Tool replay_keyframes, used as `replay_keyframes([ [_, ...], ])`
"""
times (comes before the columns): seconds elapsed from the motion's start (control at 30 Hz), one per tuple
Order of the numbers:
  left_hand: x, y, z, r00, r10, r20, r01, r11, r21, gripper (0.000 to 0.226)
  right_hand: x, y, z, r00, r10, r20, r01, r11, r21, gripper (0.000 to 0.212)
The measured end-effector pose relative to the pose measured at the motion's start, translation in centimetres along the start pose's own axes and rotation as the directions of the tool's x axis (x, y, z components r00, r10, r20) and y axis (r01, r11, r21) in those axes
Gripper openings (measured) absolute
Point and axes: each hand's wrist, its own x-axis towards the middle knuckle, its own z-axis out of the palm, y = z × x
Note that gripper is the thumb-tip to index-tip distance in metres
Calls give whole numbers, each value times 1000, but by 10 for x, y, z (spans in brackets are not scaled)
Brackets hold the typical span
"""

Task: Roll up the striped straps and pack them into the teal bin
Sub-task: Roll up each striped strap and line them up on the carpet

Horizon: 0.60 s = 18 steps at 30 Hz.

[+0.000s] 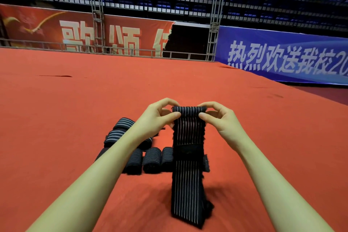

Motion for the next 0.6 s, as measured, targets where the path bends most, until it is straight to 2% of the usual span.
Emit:
replay_keyframes([
  [0.1, -3, -4, 3, 1000, -26, -7, 25, 998, -57, 18, -2, 2, -1, 999, 19, 38, -17, 998, -58, 17],
  [0.2, -6, -7, 4, 999, -20, -34, 16, 993, -114, 23, -2, 3, 2, 998, 39, 45, -42, 998, 55, 25],
  [0.33, -8, -8, 3, 993, -20, -115, 12, 997, -72, 37, -6, 2, 3, 992, 81, 100, -96, 983, 155, 22],
  [0.43, -9, -6, 3, 992, -4, -125, -6, 997, -78, 27, -7, -1, 2, 996, 42, 76, -53, 988, 147, 11],
  [0.53, -17, -8, 4, 991, 27, -129, -43, 991, -124, 12, -6, 1, 6, 999, 4, 50, -9, 994, 106, 27],
  [0.6, -20, -11, 5, 988, 38, -151, -58, 990, -125, 17, -7, 3, 10, 998, 23, 54, -30, 991, 127, 32],
])
